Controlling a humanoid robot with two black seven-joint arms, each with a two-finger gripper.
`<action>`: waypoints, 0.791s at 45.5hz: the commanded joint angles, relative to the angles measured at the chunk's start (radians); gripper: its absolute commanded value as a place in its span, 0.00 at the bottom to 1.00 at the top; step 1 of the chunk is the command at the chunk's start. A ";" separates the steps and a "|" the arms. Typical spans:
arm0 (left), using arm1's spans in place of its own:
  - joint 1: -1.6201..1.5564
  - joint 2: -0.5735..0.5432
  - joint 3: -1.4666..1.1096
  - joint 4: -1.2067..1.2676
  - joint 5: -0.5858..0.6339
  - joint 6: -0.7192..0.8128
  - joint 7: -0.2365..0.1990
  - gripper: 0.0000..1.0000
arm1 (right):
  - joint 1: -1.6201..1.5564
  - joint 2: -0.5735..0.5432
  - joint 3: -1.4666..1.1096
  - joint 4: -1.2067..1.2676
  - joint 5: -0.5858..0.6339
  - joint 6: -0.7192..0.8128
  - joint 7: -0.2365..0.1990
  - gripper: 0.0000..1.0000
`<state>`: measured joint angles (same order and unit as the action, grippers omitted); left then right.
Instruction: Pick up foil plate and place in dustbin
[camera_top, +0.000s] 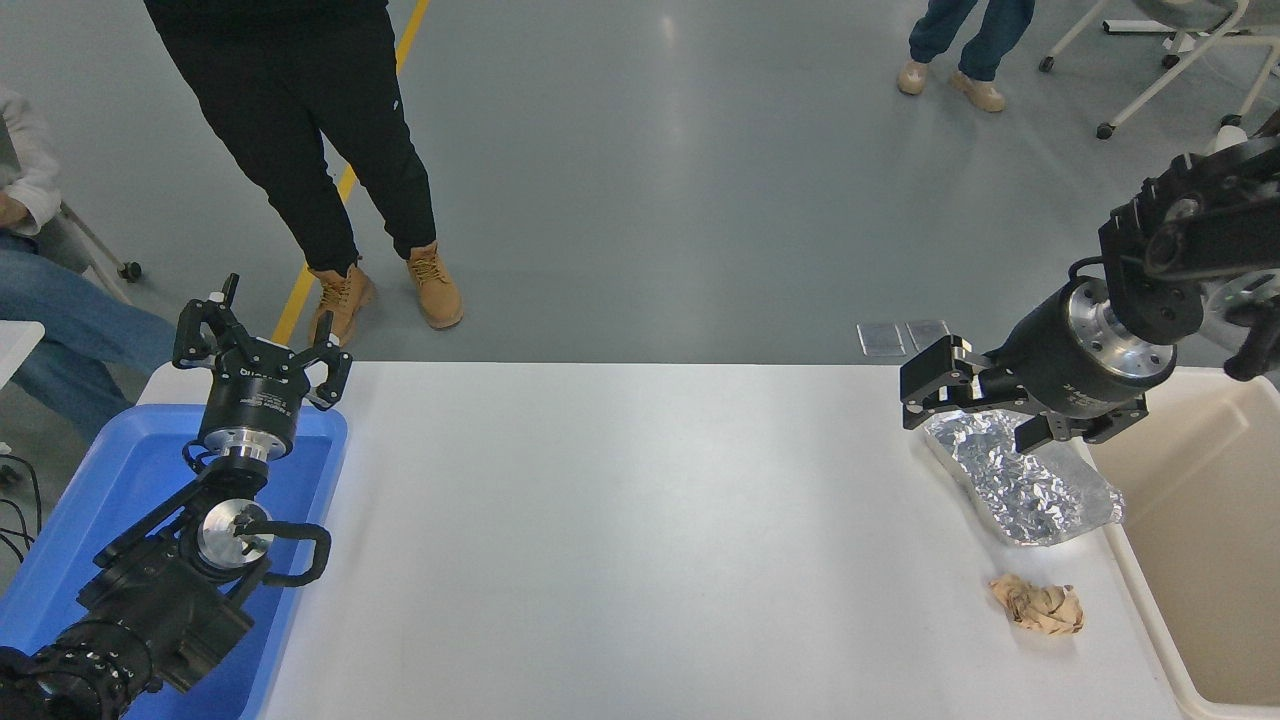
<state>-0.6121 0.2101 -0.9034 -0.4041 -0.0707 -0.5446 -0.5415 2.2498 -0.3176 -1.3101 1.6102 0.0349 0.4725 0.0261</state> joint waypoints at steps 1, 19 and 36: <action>0.000 0.000 0.001 -0.001 0.000 0.000 0.000 0.99 | -0.001 0.008 0.006 -0.001 0.007 -0.002 0.000 1.00; 0.000 0.002 0.000 -0.001 0.000 0.002 0.000 0.99 | -0.001 0.009 0.008 -0.001 0.008 -0.002 0.000 1.00; 0.000 0.000 0.000 -0.001 0.000 0.002 0.000 0.99 | -0.001 0.043 0.012 -0.013 0.046 0.000 0.000 1.00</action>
<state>-0.6121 0.2109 -0.9034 -0.4046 -0.0705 -0.5431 -0.5415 2.2484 -0.2953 -1.2999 1.6045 0.0545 0.4720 0.0261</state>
